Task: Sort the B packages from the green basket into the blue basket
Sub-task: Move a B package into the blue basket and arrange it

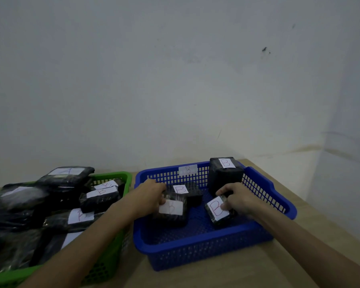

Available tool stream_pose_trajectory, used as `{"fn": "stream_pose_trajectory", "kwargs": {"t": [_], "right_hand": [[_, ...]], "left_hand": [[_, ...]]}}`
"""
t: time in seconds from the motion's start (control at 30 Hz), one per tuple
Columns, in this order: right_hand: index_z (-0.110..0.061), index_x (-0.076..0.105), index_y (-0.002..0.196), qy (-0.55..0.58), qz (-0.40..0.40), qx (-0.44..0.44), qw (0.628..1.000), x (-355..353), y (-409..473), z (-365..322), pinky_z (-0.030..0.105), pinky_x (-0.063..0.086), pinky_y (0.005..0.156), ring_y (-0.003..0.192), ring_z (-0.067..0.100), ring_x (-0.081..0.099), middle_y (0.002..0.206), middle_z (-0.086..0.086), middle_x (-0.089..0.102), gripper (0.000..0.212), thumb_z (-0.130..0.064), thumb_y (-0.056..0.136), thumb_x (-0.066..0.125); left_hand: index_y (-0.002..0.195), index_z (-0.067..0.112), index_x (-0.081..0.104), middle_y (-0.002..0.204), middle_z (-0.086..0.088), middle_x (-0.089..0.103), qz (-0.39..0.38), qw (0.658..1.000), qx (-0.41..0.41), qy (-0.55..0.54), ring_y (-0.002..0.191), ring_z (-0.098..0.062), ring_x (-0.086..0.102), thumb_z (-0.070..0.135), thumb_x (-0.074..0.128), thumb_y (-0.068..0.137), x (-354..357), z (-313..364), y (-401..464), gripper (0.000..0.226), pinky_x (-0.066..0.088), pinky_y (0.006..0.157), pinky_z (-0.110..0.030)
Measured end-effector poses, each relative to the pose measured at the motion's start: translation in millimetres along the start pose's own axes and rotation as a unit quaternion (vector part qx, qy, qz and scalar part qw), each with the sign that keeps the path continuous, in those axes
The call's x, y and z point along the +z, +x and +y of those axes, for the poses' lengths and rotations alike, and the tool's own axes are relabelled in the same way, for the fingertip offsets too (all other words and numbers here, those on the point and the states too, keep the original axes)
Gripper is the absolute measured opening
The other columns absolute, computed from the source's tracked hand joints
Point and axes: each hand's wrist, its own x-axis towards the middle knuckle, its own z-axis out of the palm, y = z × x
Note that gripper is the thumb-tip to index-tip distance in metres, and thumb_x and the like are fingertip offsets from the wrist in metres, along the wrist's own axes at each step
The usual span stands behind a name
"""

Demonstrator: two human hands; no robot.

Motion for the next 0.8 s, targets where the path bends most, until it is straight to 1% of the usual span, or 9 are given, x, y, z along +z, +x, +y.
{"fn": "stream_pose_trajectory", "kwargs": {"t": [0.07, 0.1, 0.23, 0.33, 0.4, 0.47, 0.67, 0.73, 0.8], "right_hand": [[-0.019, 0.06, 0.089, 0.01, 0.003, 0.012, 1.0, 0, 1, 1, 0.031, 0.053, 0.071, 0.099, 0.025, 0.058, 0.103, 0.008, 0.056, 0.032, 0.01, 0.077, 0.063], [-0.019, 0.059, 0.088, 0.014, 0.002, 0.018, 1.0, -1, 2, 1, 0.032, 0.053, 0.072, 0.099, 0.026, 0.059, 0.101, 0.008, 0.057, 0.031, 0.01, 0.077, 0.063], [-0.02, 0.056, 0.092, 0.036, -0.026, 0.047, 0.998, -2, 0, -1, 0.03, 0.055, 0.052, 0.087, 0.024, 0.061, 0.095, 0.006, 0.055, 0.027, 0.005, 0.081, 0.06], [-0.015, 0.055, 0.101, 0.054, -0.042, 0.06, 0.996, -2, 0, -2, 0.038, 0.059, 0.053, 0.084, 0.026, 0.059, 0.096, 0.008, 0.053, 0.027, 0.004, 0.082, 0.059], [-0.013, 0.054, 0.103, 0.078, -0.053, 0.061, 0.994, -1, 2, -3, 0.044, 0.06, 0.06, 0.084, 0.028, 0.06, 0.097, 0.01, 0.054, 0.028, 0.006, 0.083, 0.058], [-0.01, 0.053, 0.104, 0.115, -0.071, 0.072, 0.988, 1, 4, -6, 0.049, 0.059, 0.066, 0.088, 0.031, 0.061, 0.1, 0.014, 0.056, 0.028, 0.008, 0.083, 0.057], [-0.002, 0.051, 0.094, 0.107, -0.126, 0.114, 0.98, 15, 16, -20, 0.049, 0.054, 0.072, 0.085, 0.03, 0.058, 0.095, 0.017, 0.057, 0.021, 0.015, 0.087, 0.04], [0.002, 0.047, 0.106, 0.095, -0.112, 0.118, 0.982, 19, 20, -19, 0.047, 0.055, 0.066, 0.082, 0.029, 0.059, 0.095, 0.018, 0.058, 0.023, 0.014, 0.086, 0.043], [0.002, 0.047, 0.112, 0.035, -0.073, 0.11, 0.991, 21, 25, -16, 0.04, 0.057, 0.063, 0.08, 0.026, 0.06, 0.094, 0.016, 0.06, 0.032, 0.008, 0.083, 0.056]], "left_hand": [[0.113, 0.01, 0.056, 0.106, -0.007, 0.06, -0.009, 1.0, 0.003, -0.026, 0.083, -0.017, 0.052, 0.009, 0.048, 0.088, -1, 1, 4, 0.026, 0.043, 0.064, -0.026], [0.114, 0.013, 0.054, 0.104, -0.006, 0.059, -0.01, 1.0, -0.005, -0.022, 0.08, -0.016, 0.051, 0.009, 0.048, 0.088, 0, 2, 4, 0.027, 0.041, 0.062, -0.024], [0.111, 0.018, 0.049, 0.106, -0.009, 0.062, 0.051, 0.989, -0.006, 0.138, 0.095, -0.028, 0.059, 0.019, 0.052, 0.085, 14, 6, -1, 0.026, 0.045, 0.071, -0.037], [0.105, 0.028, 0.057, 0.109, 0.002, 0.065, 0.105, 0.985, 0.042, 0.129, 0.095, -0.022, 0.06, 0.036, 0.048, 0.088, 14, 6, -5, 0.021, 0.051, 0.073, -0.039], [0.115, 0.036, 0.057, 0.127, 0.011, 0.059, 0.037, 0.987, 0.096, 0.123, 0.108, -0.018, 0.054, 0.045, 0.052, 0.084, 14, 4, -4, 0.032, 0.049, 0.081, -0.039], [0.119, 0.036, 0.058, 0.138, 0.01, 0.051, -0.032, 0.981, 0.104, 0.159, 0.115, -0.02, 0.05, 0.048, 0.057, 0.081, 13, 6, -3, 0.04, 0.044, 0.09, -0.041], [0.107, 0.02, 0.063, 0.125, -0.005, 0.061, -0.01, 0.973, 0.109, 0.204, 0.104, -0.026, 0.056, 0.045, 0.058, 0.081, 19, 7, 1, 0.036, 0.043, 0.087, -0.041], [0.103, 0.022, 0.065, 0.116, -0.006, 0.062, 0.0, 0.974, 0.121, 0.193, 0.097, -0.023, 0.053, 0.048, 0.059, 0.079, 18, 7, 0, 0.036, 0.042, 0.083, -0.037], [0.107, 0.027, 0.064, 0.11, -0.004, 0.061, 0.006, 0.977, 0.132, 0.171, 0.09, -0.02, 0.048, 0.05, 0.061, 0.077, 17, 8, -1, 0.038, 0.036, 0.077, -0.032]]}}
